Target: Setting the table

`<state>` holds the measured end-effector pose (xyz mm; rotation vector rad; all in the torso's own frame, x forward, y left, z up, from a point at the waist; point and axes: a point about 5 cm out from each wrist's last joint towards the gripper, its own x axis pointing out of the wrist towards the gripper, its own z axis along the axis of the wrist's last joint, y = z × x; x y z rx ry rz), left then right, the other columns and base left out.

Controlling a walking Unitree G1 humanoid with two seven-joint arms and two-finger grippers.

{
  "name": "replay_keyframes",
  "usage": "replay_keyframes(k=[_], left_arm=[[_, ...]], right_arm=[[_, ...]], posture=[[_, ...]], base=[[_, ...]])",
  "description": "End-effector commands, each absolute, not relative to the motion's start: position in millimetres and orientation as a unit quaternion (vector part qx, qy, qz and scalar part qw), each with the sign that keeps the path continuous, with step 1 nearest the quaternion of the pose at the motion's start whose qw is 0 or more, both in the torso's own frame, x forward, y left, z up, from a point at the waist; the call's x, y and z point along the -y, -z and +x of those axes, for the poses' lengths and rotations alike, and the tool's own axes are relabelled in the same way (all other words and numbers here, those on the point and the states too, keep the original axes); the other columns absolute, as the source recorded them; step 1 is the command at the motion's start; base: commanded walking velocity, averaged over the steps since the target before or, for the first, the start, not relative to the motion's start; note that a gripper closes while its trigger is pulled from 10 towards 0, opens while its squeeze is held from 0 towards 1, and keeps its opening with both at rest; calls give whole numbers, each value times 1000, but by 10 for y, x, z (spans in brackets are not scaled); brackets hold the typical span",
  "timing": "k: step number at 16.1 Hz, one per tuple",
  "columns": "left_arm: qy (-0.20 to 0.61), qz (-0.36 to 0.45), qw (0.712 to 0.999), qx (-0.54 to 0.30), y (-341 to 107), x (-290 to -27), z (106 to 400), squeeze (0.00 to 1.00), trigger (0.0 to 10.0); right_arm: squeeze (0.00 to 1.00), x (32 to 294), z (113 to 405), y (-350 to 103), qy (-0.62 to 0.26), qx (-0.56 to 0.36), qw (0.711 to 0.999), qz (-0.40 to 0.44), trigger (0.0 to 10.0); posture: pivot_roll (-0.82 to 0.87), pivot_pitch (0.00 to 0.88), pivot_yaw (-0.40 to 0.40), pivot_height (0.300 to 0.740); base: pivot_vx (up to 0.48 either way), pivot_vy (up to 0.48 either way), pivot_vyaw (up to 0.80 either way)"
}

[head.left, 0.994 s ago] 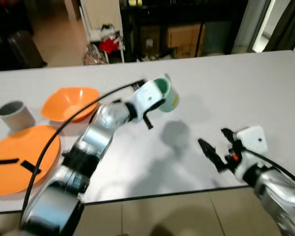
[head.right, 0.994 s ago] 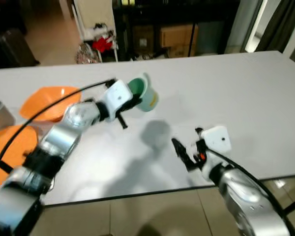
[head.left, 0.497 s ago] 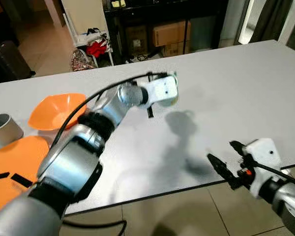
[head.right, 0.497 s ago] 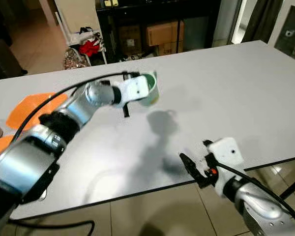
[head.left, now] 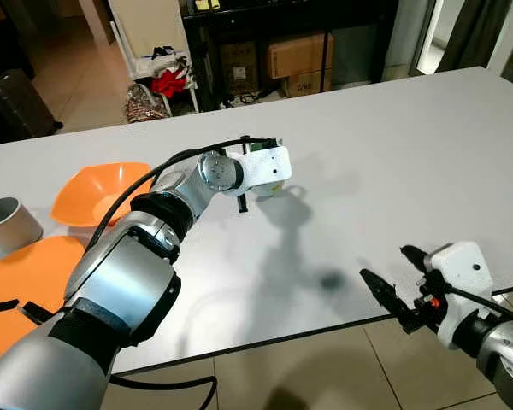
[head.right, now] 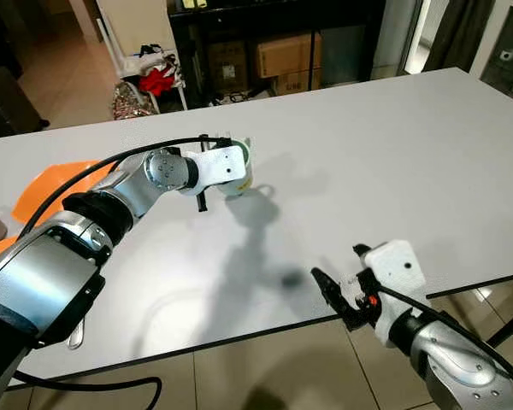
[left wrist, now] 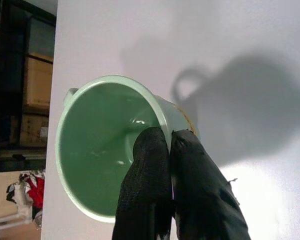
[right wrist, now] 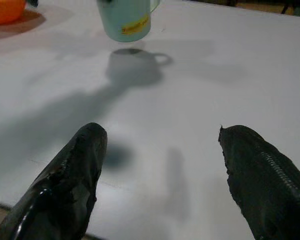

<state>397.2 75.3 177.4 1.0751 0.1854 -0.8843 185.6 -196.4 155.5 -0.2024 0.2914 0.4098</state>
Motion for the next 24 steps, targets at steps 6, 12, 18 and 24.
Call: replay_keyframes(k=[6, 12, 18, 24], left_arm=[[391, 510, 760, -96, -1820, -829, 4009, 0, 10000], [400, 495, 763, -111, -1779, -838, 3994, 529, 10000], [389, 495, 770, -103, -1804, -830, 4008, 749, 10000], [382, 293, 876, -36, -2215, -951, 4092, 0, 10000]], right_arm=[[0, 1893, 1851, -1571, -209, -137, 964, -93, 10000], [0, 1887, 1838, -1560, -214, -142, 962, -93, 10000], [0, 1899, 1850, -1567, -215, -141, 962, -97, 10000], [0, 1927, 1877, -1667, -207, -118, 970, -58, 10000]], posture=[[-242, 0, 151, 740], [-242, 0, 148, 740], [-245, 0, 143, 740], [-222, 0, 129, 740]], base=[[0, 0, 0], [0, 0, 0], [0, 0, 0], [0, 0, 0]])
